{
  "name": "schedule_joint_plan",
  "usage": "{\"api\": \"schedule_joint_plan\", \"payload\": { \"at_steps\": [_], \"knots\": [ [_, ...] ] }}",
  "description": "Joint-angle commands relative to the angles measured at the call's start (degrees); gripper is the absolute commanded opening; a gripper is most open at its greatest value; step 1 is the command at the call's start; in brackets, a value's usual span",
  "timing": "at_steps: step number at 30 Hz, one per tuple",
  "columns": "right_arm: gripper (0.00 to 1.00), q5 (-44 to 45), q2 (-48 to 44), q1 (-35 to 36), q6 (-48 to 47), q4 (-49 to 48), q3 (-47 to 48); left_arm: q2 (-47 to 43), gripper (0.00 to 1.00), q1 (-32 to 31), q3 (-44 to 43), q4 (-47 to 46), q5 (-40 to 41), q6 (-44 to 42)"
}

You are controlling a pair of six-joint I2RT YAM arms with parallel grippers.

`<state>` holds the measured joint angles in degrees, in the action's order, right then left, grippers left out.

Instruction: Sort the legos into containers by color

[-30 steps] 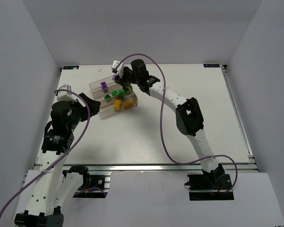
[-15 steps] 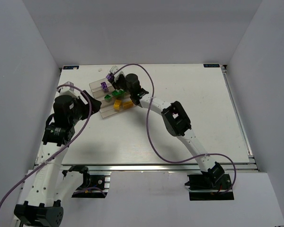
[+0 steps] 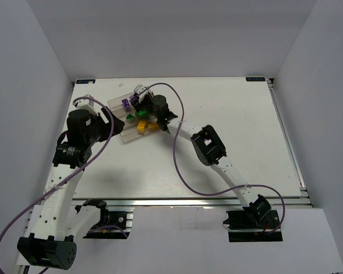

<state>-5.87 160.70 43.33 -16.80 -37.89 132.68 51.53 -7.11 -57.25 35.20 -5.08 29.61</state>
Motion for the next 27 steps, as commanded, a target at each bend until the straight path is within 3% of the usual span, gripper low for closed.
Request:
{"api": "schedule_joint_plan", "payload": {
  "at_steps": [1, 5, 11, 14, 15, 17, 19, 20, 21, 23, 24, 26, 27],
  "knots": [
    [0.66, 0.8, -0.7, 0.3, -0.1, -5.5, 1.2, -0.8, 0.86, 0.3, -2.1, 1.1, -0.5, -1.2],
    [0.75, -0.6, -2.3, -0.1, 0.1, -5.6, -0.3, -1.2, 0.86, 0.3, -1.8, 0.7, -1.2, -1.0],
    [0.76, -1.1, -11.6, -0.4, 4.6, -4.0, -5.8, -1.9, 0.86, 0.3, -1.7, -0.6, -1.9, -0.4],
    [0.78, -4.7, -21.5, -1.7, 7.4, 3.9, -11.2, -2.7, 0.84, 0.3, -0.7, -2.1, -2.4, 0.7],
    [0.78, -6.2, -26.9, -2.3, 8.3, 11.0, -13.4, -3.4, 0.83, 0.3, -0.1, -2.6, -3.0, 0.9],
    [0.89, -11.5, -33.7, -3.5, 9.5, 20.8, -14.0, -4.2, 0.71, 0.3, 1.5, -4.5, -4.0, 1.9],
    [0.89, -14.4, -37.5, -4.9, 8.4, 37.7, -14.3, -5.0, 0.55, 0.3, 2.7, -7.0, -5.7, 2.5],
    [0.89, -14.5, -40.8, -5.9, 7.4, 44.1, -14.4, -5.2, 0.38, 0.3, 3.5, -7.5, -6.4, 2.9],
    [0.89, -14.6, -42.6, -6.2, 6.0, 54.6, -15.3, -5.2, 0.31, 0.3, 4.0, -9.1, -8.4, 3.0],
    [0.89, -12.6, -48.0, -7.7, 3.6, 62.1, -18.1, -5.4, 0.28, 0.3, 5.3, -10.7, -10.6, 2.9],
    [0.89, -11.7, -50.4, -8.3, 2.7, 65.0, -20.3, -5.4, 0.34, 0.3, 5.7, -12.2, -11.9, 3.0],
    [0.89, -6.0, -57.1, -9.4, 3.1, 67.9, -29.3, -4.9, 0.84, 0.3, 6.4, -13.2, -13.8, 3.7],
    [0.89, -4.2, -59.6, -10.1, 3.3, 68.1, -32.2, -4.7, 0.98, -0.3, 6.4, -13.7, -13.8, 3.8]
  ]
}}
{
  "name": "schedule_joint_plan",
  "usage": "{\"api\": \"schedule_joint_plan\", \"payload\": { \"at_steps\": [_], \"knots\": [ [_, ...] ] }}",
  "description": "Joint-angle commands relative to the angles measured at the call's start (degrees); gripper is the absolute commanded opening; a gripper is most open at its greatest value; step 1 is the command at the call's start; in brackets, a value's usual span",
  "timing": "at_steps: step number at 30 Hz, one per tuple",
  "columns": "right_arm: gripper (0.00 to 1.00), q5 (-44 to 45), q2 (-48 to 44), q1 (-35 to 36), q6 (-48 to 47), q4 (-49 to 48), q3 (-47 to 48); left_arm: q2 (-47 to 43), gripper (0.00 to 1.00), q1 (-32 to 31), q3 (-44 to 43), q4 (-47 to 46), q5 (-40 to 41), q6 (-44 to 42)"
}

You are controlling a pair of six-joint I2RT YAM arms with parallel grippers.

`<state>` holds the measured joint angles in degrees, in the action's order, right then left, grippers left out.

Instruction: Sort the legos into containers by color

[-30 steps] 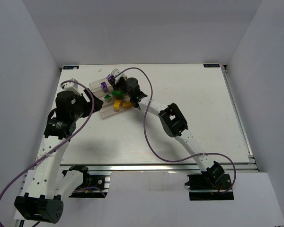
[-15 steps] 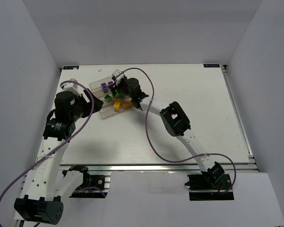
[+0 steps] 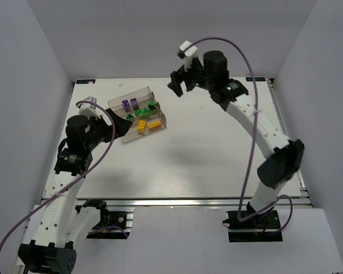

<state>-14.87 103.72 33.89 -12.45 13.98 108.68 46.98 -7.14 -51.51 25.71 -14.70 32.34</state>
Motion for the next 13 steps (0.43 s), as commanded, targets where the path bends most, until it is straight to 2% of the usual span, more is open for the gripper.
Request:
{"api": "schedule_joint_plan", "payload": {
  "at_steps": [1, 5, 9, 13],
  "knots": [
    [0.89, 7.2, -4.6, -1.4, -0.8, 16.3, -13.7, 0.0, 0.98, -0.9, 0.7, -4.7, -4.2, 1.1],
    [0.89, 10.4, -15.8, -3.0, 1.9, 14.7, -25.1, 0.4, 0.98, -0.9, 1.2, -6.5, -5.0, 1.1],
    [0.89, 11.8, -22.1, -3.8, 5.5, 13.0, -31.8, 0.7, 0.98, -0.9, 1.8, -8.0, -6.1, 1.1],
    [0.90, 14.5, -28.0, -4.0, 5.3, 8.5, -38.5, 1.3, 0.98, -0.9, 2.5, -9.3, -6.7, 0.7]
  ]
}}
